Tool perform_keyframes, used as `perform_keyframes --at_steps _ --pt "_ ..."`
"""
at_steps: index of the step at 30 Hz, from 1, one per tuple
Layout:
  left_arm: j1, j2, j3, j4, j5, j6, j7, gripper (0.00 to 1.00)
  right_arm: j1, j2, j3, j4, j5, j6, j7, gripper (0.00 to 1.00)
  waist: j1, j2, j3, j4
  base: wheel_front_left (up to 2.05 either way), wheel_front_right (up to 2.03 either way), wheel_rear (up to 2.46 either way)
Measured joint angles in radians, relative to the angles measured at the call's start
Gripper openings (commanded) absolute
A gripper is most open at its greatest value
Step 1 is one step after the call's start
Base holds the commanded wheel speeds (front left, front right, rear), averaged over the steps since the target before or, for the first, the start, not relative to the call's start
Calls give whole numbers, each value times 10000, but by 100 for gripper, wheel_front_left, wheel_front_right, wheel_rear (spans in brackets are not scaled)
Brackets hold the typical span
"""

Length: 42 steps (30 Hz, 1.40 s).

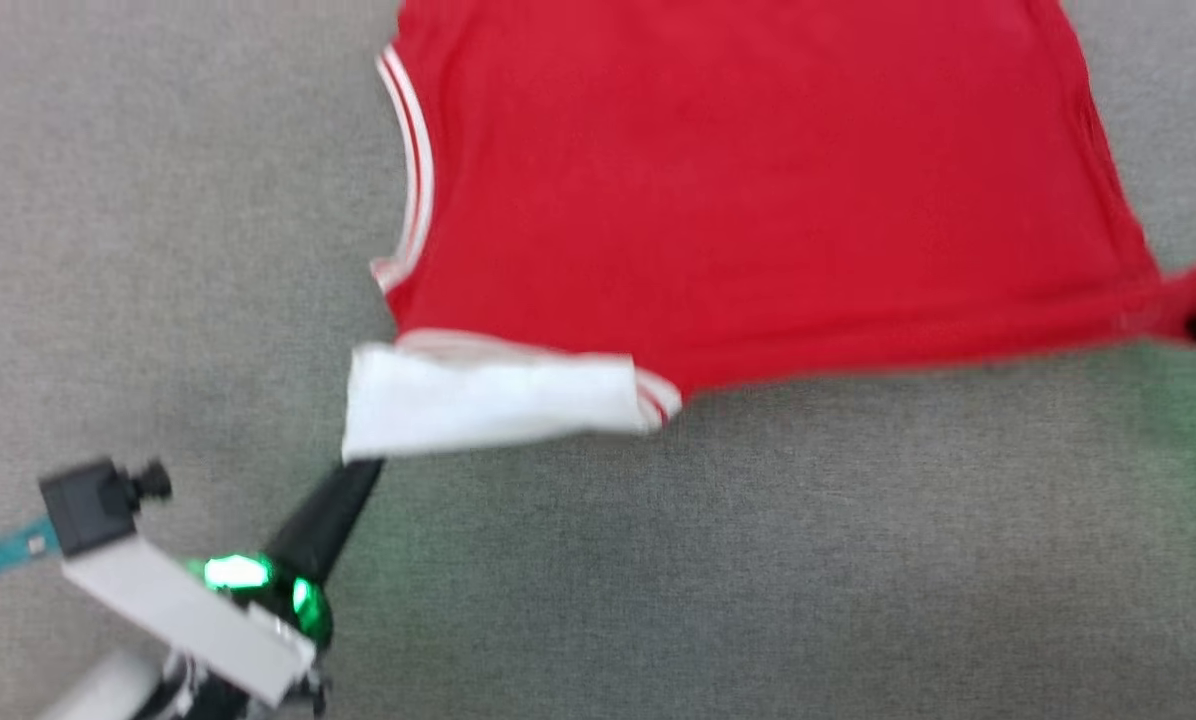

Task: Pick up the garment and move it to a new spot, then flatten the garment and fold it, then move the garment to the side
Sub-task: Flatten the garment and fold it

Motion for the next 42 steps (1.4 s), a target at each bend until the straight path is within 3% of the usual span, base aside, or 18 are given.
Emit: perform_keyframes --at_steps 6,12,16,20,28,35,42 --pt "1453 282 71 -780 213 0 -290 0 2759 476 -1595 -1864 182 0 1310 0 0 0 -532 68 0 0 0" --pt "3075 612 510 -1682 414 0 -472 0 4986 1547 -3103 -4079 2 -2 2452 0 0 0 -899 176 0 0 0" --pt "3414 721 675 -2119 715 0 -497 0 5447 2307 -3831 -5053 -382 -2 3039 0 0 0 -911 236 0 0 0" --pt "2674 763 625 -2171 938 0 -192 0 5002 2754 -4067 -5484 -809 -2 3578 0 0 0 -900 233 0 0 0" --pt "-460 334 704 -500 656 0 1227 0 2377 3049 -4079 -4543 -1444 -2 4142 0 0 0 -681 180 0 0 0" --pt "-3096 -729 523 2178 428 0 2303 0 182 3057 -3509 -2508 -1804 -2 3879 0 0 0 -162 43 0 0 0" --pt "-4457 -1547 107 4686 696 0 2786 0 -721 2976 -2685 -1126 -1996 -2 3267 0 0 0 444 -56 0 0 0"
